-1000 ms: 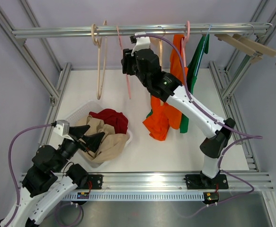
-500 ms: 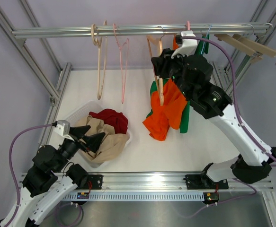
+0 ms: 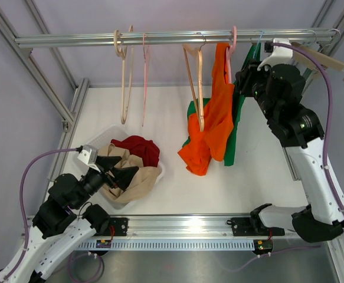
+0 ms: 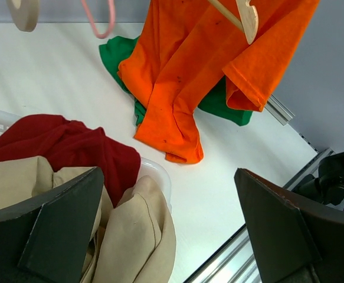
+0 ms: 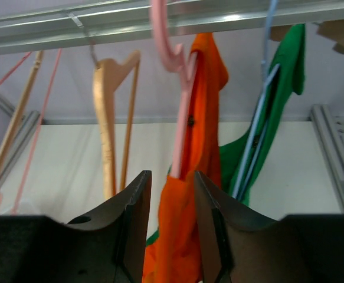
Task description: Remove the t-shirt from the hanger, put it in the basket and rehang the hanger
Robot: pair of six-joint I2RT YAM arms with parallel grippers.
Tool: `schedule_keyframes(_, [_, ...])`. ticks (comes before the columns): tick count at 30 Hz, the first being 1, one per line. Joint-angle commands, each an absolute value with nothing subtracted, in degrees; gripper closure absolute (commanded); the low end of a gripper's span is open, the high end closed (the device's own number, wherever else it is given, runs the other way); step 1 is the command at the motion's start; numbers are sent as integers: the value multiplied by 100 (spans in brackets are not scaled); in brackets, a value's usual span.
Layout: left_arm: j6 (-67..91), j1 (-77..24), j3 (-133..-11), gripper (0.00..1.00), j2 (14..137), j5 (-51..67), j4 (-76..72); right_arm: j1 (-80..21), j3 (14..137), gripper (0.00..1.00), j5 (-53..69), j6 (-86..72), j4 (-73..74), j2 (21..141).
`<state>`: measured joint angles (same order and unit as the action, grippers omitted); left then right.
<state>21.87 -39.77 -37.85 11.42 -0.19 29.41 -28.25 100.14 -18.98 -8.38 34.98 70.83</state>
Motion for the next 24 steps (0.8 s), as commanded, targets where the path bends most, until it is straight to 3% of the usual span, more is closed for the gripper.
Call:
schedule_keyframes(1, [2197,-3955,-3788,1,1266,272,2540,-2348,10572,56,-1075,-572,4200,7715])
schedule_keyframes(8, [2188,-3955,-3779,1,1283,237,2540,-2013,10933,57,-484,-519,4061,8270])
schedule_keyframes(21, [2188,-3946,-3771,1,1310,264,2549,-2013,11777,58,-1010,-360,4359,9096])
schedule_keyframes(24, [2188,-3946,-3771,1,1301,272,2549,-2004,12023,62,-1151,-308,4491,9307])
